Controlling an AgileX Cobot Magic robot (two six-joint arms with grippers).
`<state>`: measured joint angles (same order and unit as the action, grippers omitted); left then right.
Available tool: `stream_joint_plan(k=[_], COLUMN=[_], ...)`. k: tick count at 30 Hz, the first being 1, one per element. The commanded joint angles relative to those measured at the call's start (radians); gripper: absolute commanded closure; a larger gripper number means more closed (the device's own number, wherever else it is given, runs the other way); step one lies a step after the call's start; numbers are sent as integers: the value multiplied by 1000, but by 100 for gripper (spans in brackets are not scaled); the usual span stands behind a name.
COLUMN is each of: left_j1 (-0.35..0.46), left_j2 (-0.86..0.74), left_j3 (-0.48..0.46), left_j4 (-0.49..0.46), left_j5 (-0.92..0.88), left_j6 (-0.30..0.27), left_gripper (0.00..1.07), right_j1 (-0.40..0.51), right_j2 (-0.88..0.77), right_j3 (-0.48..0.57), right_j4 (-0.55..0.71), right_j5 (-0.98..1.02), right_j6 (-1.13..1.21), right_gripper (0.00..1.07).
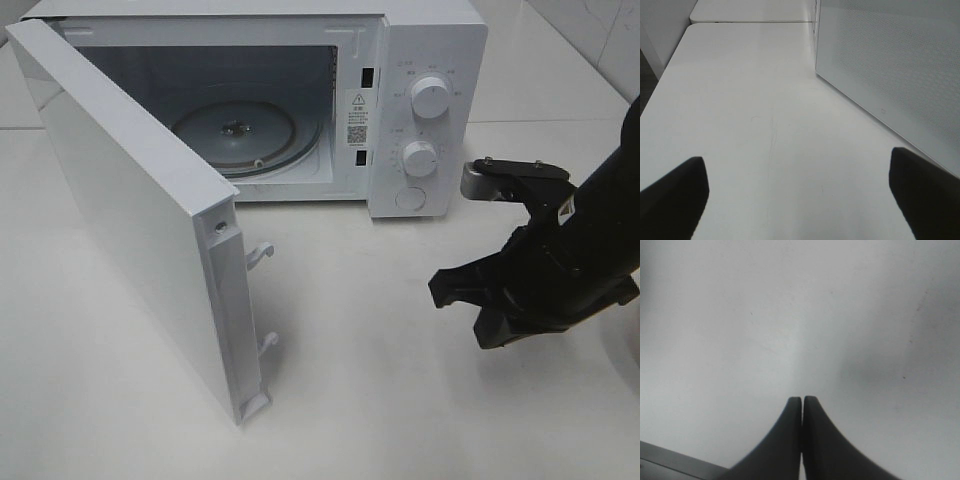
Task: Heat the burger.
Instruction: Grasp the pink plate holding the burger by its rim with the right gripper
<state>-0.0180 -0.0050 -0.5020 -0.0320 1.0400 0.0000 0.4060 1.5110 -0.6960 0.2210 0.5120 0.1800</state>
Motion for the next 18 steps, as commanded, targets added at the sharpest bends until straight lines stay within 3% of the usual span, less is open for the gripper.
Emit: stream_joint_plan(k=[1, 6, 18], left_j1=[5, 5, 5], left_j2=[-20, -20, -20], left_j3=[3, 3, 3], left_j4=[-3, -3, -1], left_j5=[-3, -3, -3], left_j6=[0, 0, 0], left_gripper=[17, 17, 17], right_j1=[-7, -15, -160], right_j2=[-23, -62, -90], right_j3=[-6, -6, -6], right_j4=[-68, -277, -358], right_j5=[64, 173, 265], right_j6=[-3, 72, -41], right_gripper=[106, 104, 107])
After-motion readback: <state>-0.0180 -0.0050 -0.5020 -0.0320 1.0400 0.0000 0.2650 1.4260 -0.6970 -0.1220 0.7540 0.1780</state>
